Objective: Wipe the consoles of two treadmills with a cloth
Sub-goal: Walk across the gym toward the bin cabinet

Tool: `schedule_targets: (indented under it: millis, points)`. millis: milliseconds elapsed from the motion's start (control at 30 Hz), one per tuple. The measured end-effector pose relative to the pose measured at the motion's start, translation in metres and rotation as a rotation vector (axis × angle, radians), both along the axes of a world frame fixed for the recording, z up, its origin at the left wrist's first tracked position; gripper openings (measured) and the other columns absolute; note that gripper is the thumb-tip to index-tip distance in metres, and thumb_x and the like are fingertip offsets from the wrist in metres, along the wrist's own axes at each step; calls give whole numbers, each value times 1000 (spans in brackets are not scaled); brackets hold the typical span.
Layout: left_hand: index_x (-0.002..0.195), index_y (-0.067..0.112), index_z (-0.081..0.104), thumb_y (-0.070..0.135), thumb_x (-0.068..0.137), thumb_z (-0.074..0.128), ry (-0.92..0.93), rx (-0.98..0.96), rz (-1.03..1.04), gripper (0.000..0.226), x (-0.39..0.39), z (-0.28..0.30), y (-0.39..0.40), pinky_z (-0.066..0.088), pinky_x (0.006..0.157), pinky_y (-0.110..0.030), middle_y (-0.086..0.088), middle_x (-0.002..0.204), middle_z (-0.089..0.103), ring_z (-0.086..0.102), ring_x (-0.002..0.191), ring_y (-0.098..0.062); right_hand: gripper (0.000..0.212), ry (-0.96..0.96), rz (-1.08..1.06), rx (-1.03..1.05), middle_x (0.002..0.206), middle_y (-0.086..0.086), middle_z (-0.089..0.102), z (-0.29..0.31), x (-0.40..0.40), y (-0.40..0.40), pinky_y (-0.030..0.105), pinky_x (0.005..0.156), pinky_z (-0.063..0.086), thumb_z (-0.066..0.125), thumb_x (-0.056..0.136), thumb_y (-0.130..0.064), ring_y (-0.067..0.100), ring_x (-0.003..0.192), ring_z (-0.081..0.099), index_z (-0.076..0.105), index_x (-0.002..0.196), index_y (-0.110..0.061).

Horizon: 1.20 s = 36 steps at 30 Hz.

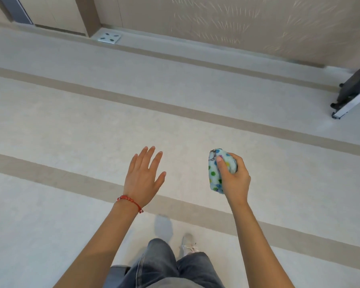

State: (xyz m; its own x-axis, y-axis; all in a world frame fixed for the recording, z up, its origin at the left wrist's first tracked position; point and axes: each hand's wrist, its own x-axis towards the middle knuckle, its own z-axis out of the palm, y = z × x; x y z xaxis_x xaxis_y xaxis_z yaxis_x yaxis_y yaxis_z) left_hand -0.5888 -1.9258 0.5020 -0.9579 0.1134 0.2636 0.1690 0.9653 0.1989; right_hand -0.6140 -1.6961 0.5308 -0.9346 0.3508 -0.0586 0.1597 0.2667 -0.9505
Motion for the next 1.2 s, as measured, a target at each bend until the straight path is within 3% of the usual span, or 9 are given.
schedule_targets:
  millis: [300, 500, 867, 1200]
  points:
    - [127, 3, 53, 39, 89, 36, -1, 35, 121, 55, -107, -58, 16, 32, 101, -52, -20, 132, 51, 45, 124, -39, 22, 13, 143, -33, 86, -16, 61, -58, -120, -3, 3, 54, 44, 66, 84, -37, -2, 79, 59, 59, 103, -26]
    - [127, 5, 53, 40, 89, 36, 8, 61, 217, 54, -164, -65, -14, 38, 99, -52, -18, 132, 51, 42, 125, -35, 21, -16, 249, -17, 87, -17, 62, -67, -191, -41, 16, 63, 50, 67, 83, -37, 1, 81, 61, 59, 101, -28]
    - [129, 7, 52, 40, 89, 36, 17, 145, 491, 55, -268, -66, -175, 34, 102, -51, -16, 135, 49, 37, 128, -32, 21, -39, 475, -25, 86, -18, 63, -68, -344, -217, 14, 64, 46, 68, 82, -37, -2, 81, 61, 60, 99, -29]
    - [125, 6, 54, 39, 87, 38, 46, 100, 816, 53, -293, -66, -293, 37, 98, -53, -17, 130, 53, 38, 125, -31, 21, -35, 849, -16, 89, -16, 65, -66, -423, -390, 13, 65, 47, 68, 82, -37, -2, 83, 62, 60, 99, -29]
